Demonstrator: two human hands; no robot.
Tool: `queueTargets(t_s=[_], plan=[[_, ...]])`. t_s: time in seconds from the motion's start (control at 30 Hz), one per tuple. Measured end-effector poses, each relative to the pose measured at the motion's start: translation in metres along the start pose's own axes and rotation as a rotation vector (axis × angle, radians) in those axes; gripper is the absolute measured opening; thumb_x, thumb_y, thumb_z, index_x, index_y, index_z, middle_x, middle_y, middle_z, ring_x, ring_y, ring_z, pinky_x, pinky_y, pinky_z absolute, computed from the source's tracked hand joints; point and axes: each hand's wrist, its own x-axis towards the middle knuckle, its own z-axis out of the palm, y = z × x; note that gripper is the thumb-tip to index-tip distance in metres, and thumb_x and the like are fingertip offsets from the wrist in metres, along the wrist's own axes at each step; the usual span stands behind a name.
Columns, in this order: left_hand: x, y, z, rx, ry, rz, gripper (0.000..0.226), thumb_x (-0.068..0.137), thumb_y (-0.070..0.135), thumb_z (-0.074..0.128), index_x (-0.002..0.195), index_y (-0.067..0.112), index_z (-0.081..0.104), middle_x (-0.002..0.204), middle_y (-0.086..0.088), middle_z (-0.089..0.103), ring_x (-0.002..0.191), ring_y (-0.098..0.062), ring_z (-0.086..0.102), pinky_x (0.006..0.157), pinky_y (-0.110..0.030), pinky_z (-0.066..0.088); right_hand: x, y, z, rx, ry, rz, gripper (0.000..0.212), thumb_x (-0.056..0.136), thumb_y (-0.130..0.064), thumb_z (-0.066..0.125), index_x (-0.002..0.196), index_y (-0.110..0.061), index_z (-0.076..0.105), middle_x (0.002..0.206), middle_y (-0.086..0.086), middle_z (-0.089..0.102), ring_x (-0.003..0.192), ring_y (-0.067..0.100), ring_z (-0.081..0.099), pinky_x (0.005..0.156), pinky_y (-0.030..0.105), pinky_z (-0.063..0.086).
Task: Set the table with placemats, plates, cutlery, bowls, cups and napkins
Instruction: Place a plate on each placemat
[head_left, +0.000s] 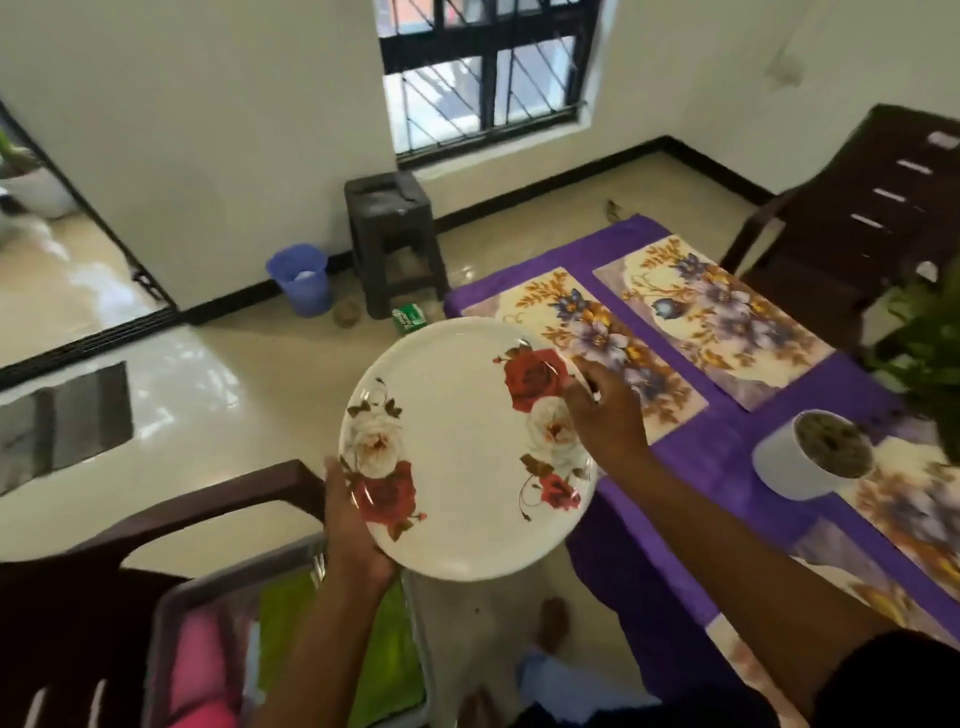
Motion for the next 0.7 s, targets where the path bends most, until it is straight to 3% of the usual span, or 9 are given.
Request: queueTargets(t_s=[0.17, 0.3, 0.4, 0.53, 0.6, 0.7], plan=[[0.023, -0.038, 0.047, 0.077, -0.072, -0.106, 0.083, 0.087, 0.082, 0.052, 0.137, 0.016, 0.063, 0.101, -0.008, 0.076, 0.083, -0.024, 0.076, 0.064, -0.041, 0.061, 0.009, 0.048, -0.051, 0.072, 0.247, 0.210, 0.024, 0.084, -0.035, 0.080, 0.096, -0.022, 0.063, 0.086, -0.010, 0.069, 0.078, 0.006, 0.066, 0.069, 0.030, 0.053], [0.045, -0.059, 0.073, 0.121, -0.046, -0.143, 0.090, 0.082, 0.086, 0.050, 0.138, 0.017, 0.064, 0.109, -0.012, 0.076, 0.090, -0.029, 0.077, 0.073, -0.046, 0.062, 0.024, 0.077, -0.081, 0.099, 0.238, 0.257, 0.024, 0.082, -0.034, 0.085, 0.089, -0.022, 0.065, 0.083, -0.008, 0.072, 0.076, 0.011, 0.069, 0.066, 0.029, 0.054], [0.059, -0.066, 0.088, 0.132, -0.072, -0.149, 0.086, 0.082, 0.086, 0.051, 0.130, 0.017, 0.071, 0.114, -0.016, 0.076, 0.096, -0.034, 0.077, 0.075, -0.050, 0.062, 0.036, 0.091, -0.092, 0.089, 0.226, 0.273, 0.020, 0.084, -0.034, 0.083, 0.087, -0.023, 0.066, 0.078, -0.011, 0.071, 0.070, 0.005, 0.067, 0.060, 0.022, 0.050], [0.074, -0.075, 0.112, 0.126, -0.133, -0.186, 0.084, 0.088, 0.084, 0.047, 0.121, 0.013, 0.076, 0.105, -0.016, 0.077, 0.089, -0.034, 0.077, 0.068, -0.049, 0.062, 0.056, 0.109, -0.108, 0.081, 0.194, 0.259, 0.018, 0.089, -0.036, 0.078, 0.082, -0.030, 0.062, 0.080, -0.026, 0.069, 0.070, -0.005, 0.066, 0.050, 0.009, 0.044], [0.082, -0.079, 0.125, 0.141, -0.151, -0.184, 0.084, 0.092, 0.081, 0.043, 0.127, 0.010, 0.071, 0.105, -0.016, 0.077, 0.088, -0.034, 0.077, 0.066, -0.048, 0.063, 0.070, 0.116, -0.116, 0.060, 0.183, 0.267, 0.018, 0.090, -0.035, 0.077, 0.081, -0.029, 0.063, 0.073, -0.021, 0.069, 0.068, -0.005, 0.065, 0.052, 0.009, 0.042], [0.092, -0.083, 0.135, 0.202, -0.101, -0.205, 0.087, 0.089, 0.083, 0.041, 0.134, 0.012, 0.064, 0.104, -0.015, 0.077, 0.080, -0.032, 0.077, 0.061, -0.045, 0.063, 0.084, 0.127, -0.121, -0.008, 0.152, 0.263, 0.010, 0.091, -0.034, 0.075, 0.092, -0.025, 0.073, 0.079, -0.017, 0.070, 0.074, 0.001, 0.066, 0.065, 0.023, 0.047]])
